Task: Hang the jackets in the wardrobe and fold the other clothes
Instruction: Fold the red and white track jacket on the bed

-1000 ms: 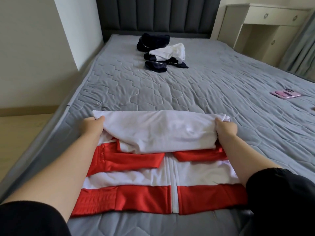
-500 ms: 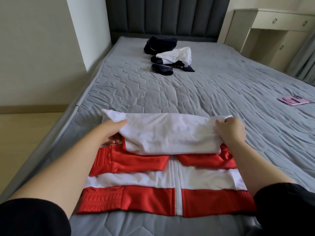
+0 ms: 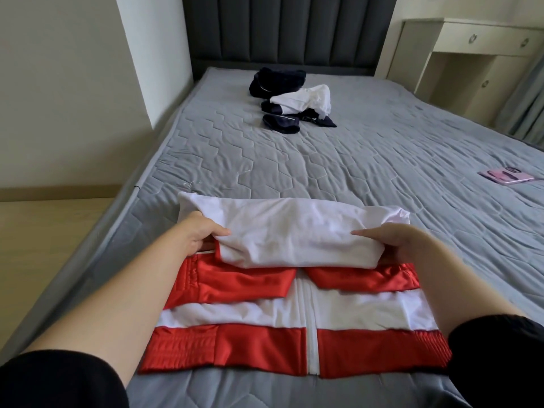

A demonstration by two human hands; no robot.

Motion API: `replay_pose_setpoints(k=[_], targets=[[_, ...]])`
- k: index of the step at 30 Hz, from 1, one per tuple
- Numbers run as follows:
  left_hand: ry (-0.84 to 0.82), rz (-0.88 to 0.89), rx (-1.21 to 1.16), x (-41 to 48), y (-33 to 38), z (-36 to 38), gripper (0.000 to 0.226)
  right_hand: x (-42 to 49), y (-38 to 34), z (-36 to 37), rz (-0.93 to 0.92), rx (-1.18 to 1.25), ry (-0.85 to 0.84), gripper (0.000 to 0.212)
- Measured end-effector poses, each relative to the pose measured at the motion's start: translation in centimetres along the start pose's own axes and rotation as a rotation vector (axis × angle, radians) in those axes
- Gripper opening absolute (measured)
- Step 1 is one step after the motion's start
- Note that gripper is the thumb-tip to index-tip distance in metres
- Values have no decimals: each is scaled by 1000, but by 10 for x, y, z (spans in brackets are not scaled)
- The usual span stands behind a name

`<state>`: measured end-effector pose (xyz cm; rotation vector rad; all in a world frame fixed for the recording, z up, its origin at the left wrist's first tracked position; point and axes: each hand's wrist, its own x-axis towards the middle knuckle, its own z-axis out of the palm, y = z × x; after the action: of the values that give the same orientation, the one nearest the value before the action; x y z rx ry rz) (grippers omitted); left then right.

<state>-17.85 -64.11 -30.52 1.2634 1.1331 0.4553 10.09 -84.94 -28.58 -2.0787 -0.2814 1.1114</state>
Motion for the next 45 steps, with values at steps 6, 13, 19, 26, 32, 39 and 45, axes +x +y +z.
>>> replay_pose_setpoints(k=[6,13,19,26,32,39,45], targets=[[349,260,32,11,4,13,43,12,2,28,-395,32,428,38],[377,321,462,7,-3,-1,45,0,3,48,-625,-185,873,66],[22,147,442,-8,-1,-20,30,-29,-23,112,-998,-720,495,55],[-111,120,374,-16,-5,-21,19,-39,-11,182,-1145,-766,158,39],[-53,120,230,-15,-17,-19,21,-25,-43,202,-907,-699,245,35],[-6,170,286,-14,-29,-19,14,-5,-56,213,-929,-865,346,19],[51,198,391,-17,-30,-16,5,0,-50,221,-958,-1086,462,25]])
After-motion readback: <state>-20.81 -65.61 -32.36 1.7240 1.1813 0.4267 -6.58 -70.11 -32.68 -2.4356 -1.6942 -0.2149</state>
